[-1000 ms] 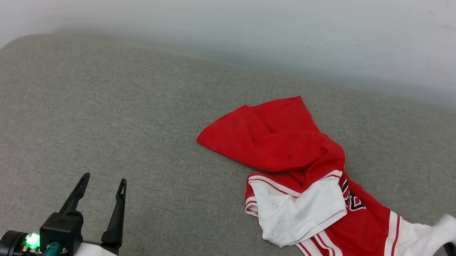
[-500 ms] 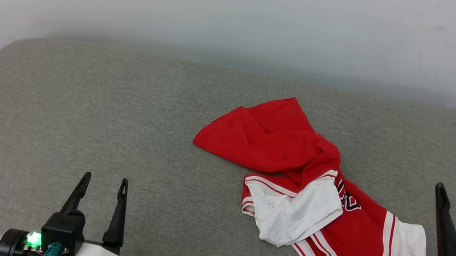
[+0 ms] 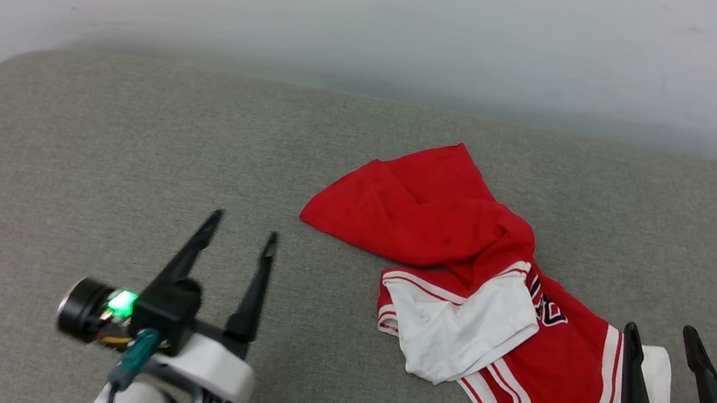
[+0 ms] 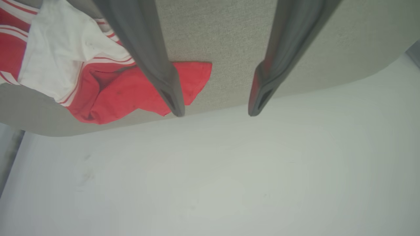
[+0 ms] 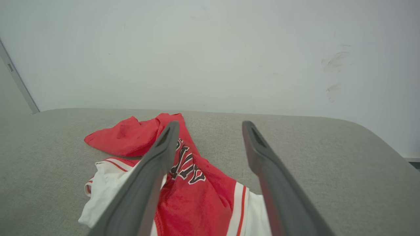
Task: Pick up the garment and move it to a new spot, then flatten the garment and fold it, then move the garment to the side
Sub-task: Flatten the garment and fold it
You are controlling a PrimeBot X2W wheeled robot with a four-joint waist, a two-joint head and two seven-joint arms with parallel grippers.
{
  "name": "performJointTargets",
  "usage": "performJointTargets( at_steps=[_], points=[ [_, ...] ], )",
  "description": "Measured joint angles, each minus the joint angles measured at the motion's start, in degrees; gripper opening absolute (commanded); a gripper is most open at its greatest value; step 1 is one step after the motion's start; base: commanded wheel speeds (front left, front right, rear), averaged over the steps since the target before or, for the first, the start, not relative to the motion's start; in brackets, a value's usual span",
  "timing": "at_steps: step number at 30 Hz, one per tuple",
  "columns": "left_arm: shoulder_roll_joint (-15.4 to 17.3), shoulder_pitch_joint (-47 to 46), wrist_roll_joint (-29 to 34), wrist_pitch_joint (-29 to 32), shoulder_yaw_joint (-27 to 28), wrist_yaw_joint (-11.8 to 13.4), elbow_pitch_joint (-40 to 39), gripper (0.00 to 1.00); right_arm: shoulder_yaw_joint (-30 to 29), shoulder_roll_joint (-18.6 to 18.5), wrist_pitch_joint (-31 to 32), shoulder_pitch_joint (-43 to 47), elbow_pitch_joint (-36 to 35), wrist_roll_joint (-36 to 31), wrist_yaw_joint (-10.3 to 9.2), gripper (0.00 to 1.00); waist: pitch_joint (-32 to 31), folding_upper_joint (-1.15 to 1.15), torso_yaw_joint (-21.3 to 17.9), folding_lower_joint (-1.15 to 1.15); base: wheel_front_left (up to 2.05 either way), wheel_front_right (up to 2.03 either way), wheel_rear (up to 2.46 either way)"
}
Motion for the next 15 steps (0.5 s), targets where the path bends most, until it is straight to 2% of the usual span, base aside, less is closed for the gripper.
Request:
performJointTargets(
  at_steps=[3,7,11,15],
  points=[
    [1.2,-4.5,0.0,0.0,-4.8,-2.0,3.1,1.0,0.2,0.0,-0.8,-0.7,1.1,-0.5,0.0,1.0,0.6,0.0,-0.7,0.0,0.0,0.0,0.0],
    [3.0,-11.7,-1.7,3.0,-13.4,-2.8,8.0,1.0,0.7,0.0,-1.4,-1.8,2.2,-0.7,0.0,1.0,1.4,0.0,-1.8,0.0,0.0,0.0,0.0],
    [5.9,-19.2,-8.9,9.8,-26.6,-2.9,10.0,1.0,0.7,0.1,-2.0,-2.8,3.0,-1.1,0.0,1.0,2.4,0.0,-3.0,0.01,0.0,0.0,0.0],
    [8.5,-25.8,-17.5,18.1,-37.3,-2.9,10.7,1.0,0.8,0.2,-2.6,-3.5,3.9,-1.2,-0.01,1.0,3.5,0.0,-4.2,0.0,0.0,0.0,0.0]
  ],
)
